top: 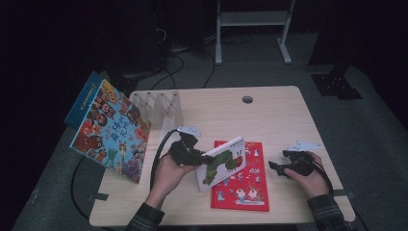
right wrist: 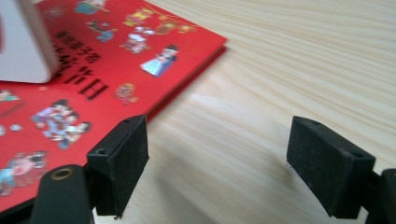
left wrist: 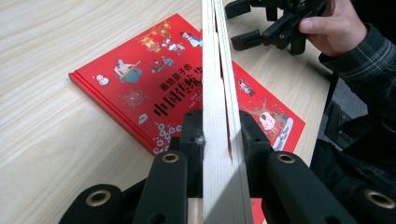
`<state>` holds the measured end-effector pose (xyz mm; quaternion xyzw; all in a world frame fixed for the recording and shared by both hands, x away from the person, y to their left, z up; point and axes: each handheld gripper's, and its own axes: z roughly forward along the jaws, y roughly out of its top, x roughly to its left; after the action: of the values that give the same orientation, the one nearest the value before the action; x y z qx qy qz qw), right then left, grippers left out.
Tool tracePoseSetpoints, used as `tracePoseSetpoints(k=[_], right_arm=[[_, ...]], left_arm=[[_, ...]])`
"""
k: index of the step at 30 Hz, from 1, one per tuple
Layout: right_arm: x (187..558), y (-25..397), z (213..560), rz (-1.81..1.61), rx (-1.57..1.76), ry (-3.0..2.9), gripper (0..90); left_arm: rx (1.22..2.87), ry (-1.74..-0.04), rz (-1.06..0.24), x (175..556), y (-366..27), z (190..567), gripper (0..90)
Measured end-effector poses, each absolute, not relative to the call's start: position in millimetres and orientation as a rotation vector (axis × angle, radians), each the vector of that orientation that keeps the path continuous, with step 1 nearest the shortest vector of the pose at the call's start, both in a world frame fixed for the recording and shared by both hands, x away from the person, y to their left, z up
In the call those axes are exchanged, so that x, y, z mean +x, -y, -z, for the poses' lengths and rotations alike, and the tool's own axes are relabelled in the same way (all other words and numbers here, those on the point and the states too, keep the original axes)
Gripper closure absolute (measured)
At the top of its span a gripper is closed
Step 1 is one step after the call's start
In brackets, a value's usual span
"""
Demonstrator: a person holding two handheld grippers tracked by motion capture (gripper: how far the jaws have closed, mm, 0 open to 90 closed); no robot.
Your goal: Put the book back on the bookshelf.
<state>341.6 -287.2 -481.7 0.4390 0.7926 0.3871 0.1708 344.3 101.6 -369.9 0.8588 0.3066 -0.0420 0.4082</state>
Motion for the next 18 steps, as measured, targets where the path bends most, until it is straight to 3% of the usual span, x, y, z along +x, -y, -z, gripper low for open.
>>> tracePoseSetpoints(k=[18], right_arm=[[348, 303, 486, -1.031, 1.321, -2.205, 16.0]], left_arm=[[2.112, -0.804, 0.064, 342, -129, 354, 75.7]])
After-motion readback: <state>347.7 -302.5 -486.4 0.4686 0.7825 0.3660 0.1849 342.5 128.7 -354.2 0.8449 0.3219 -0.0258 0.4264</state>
